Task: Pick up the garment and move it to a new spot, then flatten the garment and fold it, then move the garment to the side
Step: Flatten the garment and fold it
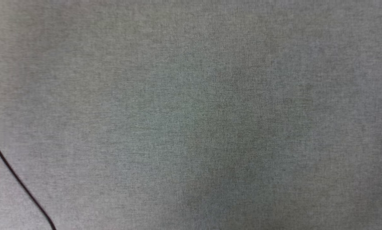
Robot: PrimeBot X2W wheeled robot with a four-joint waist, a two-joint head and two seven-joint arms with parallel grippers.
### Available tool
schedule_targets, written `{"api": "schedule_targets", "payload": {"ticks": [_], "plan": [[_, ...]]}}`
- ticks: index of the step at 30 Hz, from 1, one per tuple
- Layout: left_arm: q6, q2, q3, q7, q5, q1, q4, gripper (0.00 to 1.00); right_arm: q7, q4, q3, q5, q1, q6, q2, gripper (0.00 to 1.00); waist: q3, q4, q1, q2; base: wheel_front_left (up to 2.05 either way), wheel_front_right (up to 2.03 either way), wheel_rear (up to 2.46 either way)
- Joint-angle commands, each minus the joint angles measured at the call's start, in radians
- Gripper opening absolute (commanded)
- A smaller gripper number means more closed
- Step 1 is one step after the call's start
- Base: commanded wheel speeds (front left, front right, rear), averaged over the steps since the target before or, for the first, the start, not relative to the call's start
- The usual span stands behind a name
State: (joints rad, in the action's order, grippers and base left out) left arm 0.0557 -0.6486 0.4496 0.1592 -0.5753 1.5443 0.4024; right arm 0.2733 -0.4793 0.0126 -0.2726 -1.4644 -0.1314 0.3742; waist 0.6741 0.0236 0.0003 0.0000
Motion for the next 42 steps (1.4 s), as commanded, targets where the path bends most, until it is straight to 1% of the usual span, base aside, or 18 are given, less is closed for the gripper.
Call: {"api": "schedule_targets", "payload": {"ticks": [1,4,7,12,15,20,24,27,30,38,42], "plan": [[-0.005,0.006,0.007,0.010,-0.002,-0.029,0.010,0.00,-0.007,-0.011,-0.007,-0.006,0.022,0.001,0.002,0.00,-0.015,0.003,-0.0003,0.0000,0.00,0.00,0.00],[-0.014,0.027,0.034,0.035,-0.010,-0.119,0.050,0.00,-0.016,-0.050,0.002,-0.019,0.093,0.001,-0.010,0.00,-0.042,0.005,-0.0003,0.0000,0.00,0.00,0.00],[-0.014,0.055,0.056,0.051,-0.025,-0.221,0.069,0.00,-0.016,-0.070,0.025,-0.033,0.185,0.001,-0.005,0.00,-0.083,0.008,-0.0003,0.0000,0.00,0.00,0.00],[-0.004,0.068,0.088,0.065,-0.046,-0.394,0.081,0.00,0.008,-0.091,0.067,-0.079,0.353,0.001,-0.017,0.00,-0.157,0.004,-0.0003,0.0000,0.00,0.00,0.00],[-0.006,0.074,0.095,0.045,-0.095,-0.525,0.075,0.00,0.024,-0.086,0.096,-0.105,0.460,0.001,-0.015,0.00,-0.215,0.003,-0.0003,0.0000,0.00,0.00,0.00],[0.009,0.029,0.119,0.006,-0.135,-0.736,0.034,0.00,0.060,-0.062,0.133,-0.160,0.632,0.001,-0.002,0.00,-0.322,0.003,-0.0003,0.0000,0.00,0.00,0.00],[0.023,-0.016,0.139,-0.035,-0.162,-0.873,-0.030,0.00,0.110,-0.029,0.144,-0.193,0.750,0.001,0.023,0.00,-0.396,0.005,-0.0003,0.0000,0.00,0.00,0.00],[0.030,-0.059,0.152,-0.075,-0.179,-0.962,-0.078,0.00,0.169,0.002,0.138,-0.214,0.834,0.001,0.037,0.00,-0.442,0.002,-0.0003,0.0000,0.00,0.00,0.00],[0.049,-0.097,0.167,-0.106,-0.188,-1.042,-0.128,0.00,0.231,0.047,0.129,-0.234,0.916,0.002,0.052,0.00,-0.482,0.000,-0.0003,0.0000,0.00,0.00,0.00],[0.088,-0.195,0.194,-0.211,-0.267,-1.267,-0.255,0.00,0.415,0.197,0.061,-0.265,1.112,0.002,0.094,0.00,-0.556,-0.004,-0.0003,0.0000,0.00,0.00,0.00],[0.104,-0.236,0.207,-0.239,-0.300,-1.364,-0.319,0.00,0.514,0.283,0.001,-0.273,1.210,0.002,0.093,0.00,-0.583,-0.002,-0.0003,0.0000,0.00,0.00,0.00]]}}
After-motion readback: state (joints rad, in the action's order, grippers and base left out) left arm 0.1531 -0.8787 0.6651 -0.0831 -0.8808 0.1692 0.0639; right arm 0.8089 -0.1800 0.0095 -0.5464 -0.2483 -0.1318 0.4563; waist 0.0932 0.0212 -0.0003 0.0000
